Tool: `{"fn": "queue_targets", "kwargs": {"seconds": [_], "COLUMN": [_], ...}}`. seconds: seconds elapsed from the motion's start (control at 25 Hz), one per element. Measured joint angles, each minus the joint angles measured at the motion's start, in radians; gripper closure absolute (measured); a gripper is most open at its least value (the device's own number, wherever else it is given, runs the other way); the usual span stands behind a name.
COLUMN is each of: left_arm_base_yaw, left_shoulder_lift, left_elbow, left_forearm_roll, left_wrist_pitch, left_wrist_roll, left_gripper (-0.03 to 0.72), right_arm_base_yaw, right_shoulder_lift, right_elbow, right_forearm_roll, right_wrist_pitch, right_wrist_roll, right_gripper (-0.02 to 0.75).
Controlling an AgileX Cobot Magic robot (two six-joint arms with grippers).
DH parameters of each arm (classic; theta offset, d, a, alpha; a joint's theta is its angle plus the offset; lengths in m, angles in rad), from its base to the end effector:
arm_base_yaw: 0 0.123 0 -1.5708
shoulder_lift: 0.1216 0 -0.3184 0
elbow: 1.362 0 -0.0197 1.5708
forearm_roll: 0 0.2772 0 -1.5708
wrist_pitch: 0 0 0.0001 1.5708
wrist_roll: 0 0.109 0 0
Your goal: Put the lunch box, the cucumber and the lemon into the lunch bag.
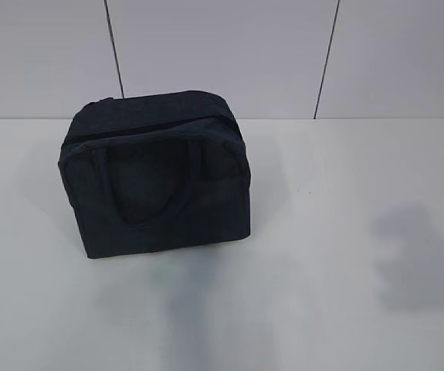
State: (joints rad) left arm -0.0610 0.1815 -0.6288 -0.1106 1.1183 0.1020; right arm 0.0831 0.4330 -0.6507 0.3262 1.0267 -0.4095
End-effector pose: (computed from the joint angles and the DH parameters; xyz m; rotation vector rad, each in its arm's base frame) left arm 0.0145 -0.0117 0.3165 0.1806 2.1434 -0.1114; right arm 0.0654 0.0355 0.3253 -0.5007 2.1903 0.2324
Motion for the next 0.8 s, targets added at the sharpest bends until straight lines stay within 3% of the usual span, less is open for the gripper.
{"fn": "queue_targets", "kwargs": {"seconds": [0.28,0.8], "left_arm_base_yaw": [0.000,0.000], "left_shoulder_lift": [-0.096,-0.107], "left_elbow": [0.063,0.102], "left_forearm_roll": [0.019,0.033], "left_wrist_pitch": [0.015,0.000], "left_wrist_roll": [-0.054,-0.058], "left_gripper": [0.367,0.367], "right_arm_base_yaw": [0.000,0.000], "right_shoulder_lift": [-0.103,-0.414], "right_elbow": [0.029,0.131], "right_forearm_roll": [-0.037,-0.222], "right_wrist_pitch": [0.005,0.092], "right_wrist_roll": [0.045,0.220], "right_gripper": [0.358,0.365]}}
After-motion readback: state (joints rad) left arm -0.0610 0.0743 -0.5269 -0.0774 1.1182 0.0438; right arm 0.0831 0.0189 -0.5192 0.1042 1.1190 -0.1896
